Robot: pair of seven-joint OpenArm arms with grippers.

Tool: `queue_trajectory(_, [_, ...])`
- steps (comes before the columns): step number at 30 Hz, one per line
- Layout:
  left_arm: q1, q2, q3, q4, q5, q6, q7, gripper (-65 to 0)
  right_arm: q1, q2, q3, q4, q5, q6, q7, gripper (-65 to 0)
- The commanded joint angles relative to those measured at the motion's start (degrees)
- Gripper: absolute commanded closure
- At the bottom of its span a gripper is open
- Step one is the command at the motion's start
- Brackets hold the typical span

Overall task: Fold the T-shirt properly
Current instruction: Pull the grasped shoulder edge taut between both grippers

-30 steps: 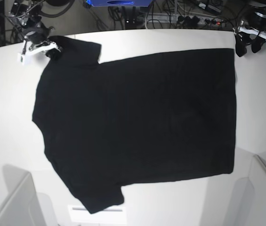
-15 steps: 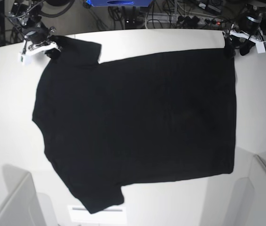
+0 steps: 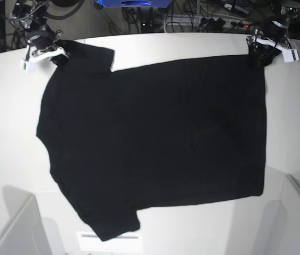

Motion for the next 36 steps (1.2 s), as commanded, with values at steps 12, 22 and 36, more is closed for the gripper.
queue_trajectory(12, [0.7,-0.7,-0.3,0.5,0.1,0.2,0.6,0.0,-0.8,0.3,0.2,1.0,0.1,-0.1,0.0,0.0])
queue_trajectory(22, [2.4,-2.0,-0.7,1.0,0.1,0.2,0.5,0.0,-3.2,0.2,0.6,1.7,0.5,0.0,0.5,0.0])
queue_trajectory(36, [7.3,-3.3,-0.8,5.0,0.1,0.2,0.4,0.0,-7.4,-0.2,0.3,10.5,0.6,0.0,0.5,0.0])
